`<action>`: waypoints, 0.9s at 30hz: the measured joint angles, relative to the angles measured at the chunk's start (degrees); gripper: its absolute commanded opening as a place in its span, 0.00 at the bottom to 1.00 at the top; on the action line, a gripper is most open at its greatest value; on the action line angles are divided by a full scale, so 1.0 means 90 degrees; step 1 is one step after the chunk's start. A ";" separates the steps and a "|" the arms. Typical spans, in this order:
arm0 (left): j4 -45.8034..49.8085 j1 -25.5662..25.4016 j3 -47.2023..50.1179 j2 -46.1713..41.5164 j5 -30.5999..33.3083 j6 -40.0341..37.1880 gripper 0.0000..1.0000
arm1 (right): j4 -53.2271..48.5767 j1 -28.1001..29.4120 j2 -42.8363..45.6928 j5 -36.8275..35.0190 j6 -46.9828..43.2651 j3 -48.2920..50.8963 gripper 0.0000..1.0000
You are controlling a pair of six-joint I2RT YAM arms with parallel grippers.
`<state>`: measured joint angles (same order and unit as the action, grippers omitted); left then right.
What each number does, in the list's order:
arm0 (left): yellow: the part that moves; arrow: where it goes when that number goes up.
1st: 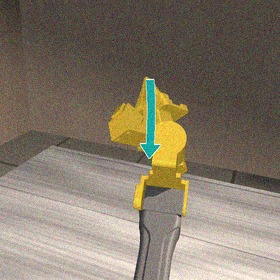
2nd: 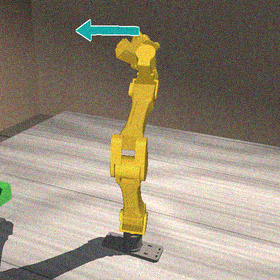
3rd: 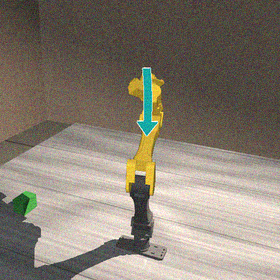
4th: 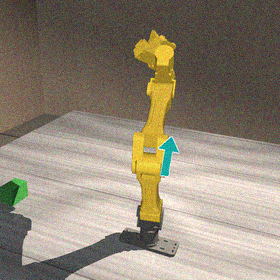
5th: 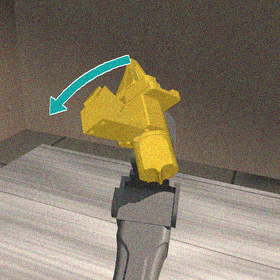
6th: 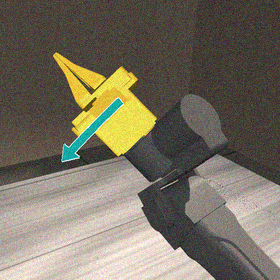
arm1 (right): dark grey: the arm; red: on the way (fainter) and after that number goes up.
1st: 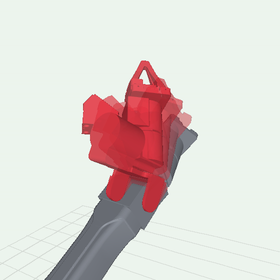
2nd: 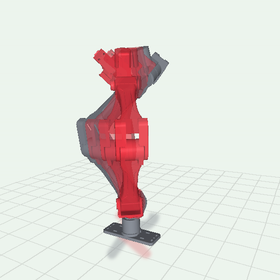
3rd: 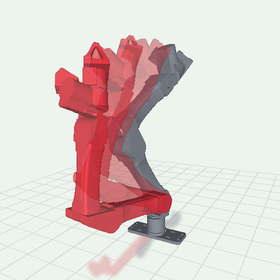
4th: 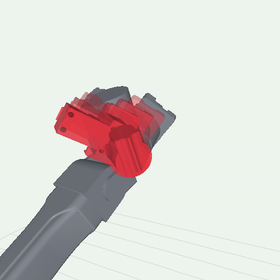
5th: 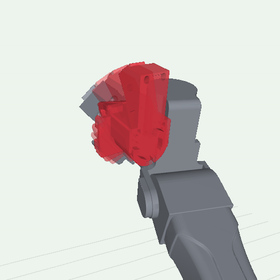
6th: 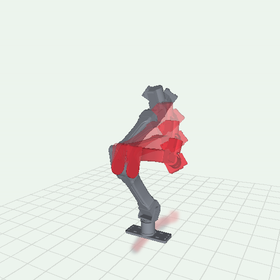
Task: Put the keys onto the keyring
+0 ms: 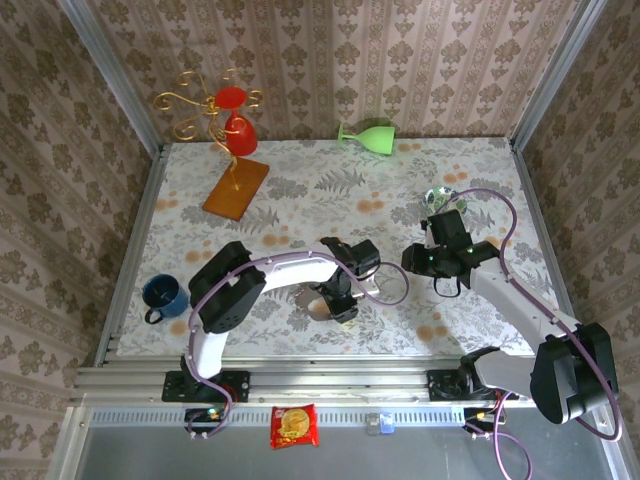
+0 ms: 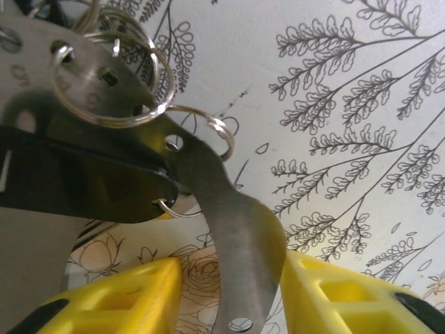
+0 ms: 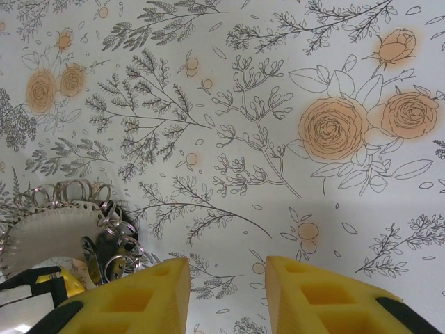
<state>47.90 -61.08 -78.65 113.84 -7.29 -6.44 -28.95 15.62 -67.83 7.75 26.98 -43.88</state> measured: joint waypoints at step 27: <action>-0.1307 0.1134 0.1243 -0.2739 -0.0600 0.0527 0.00 | 0.0058 -0.0049 0.0197 0.0760 -0.0359 -0.0160 0.35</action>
<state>36.14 -50.87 -67.46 89.19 -12.69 -1.69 -28.42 15.18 -66.06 14.59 23.75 -45.32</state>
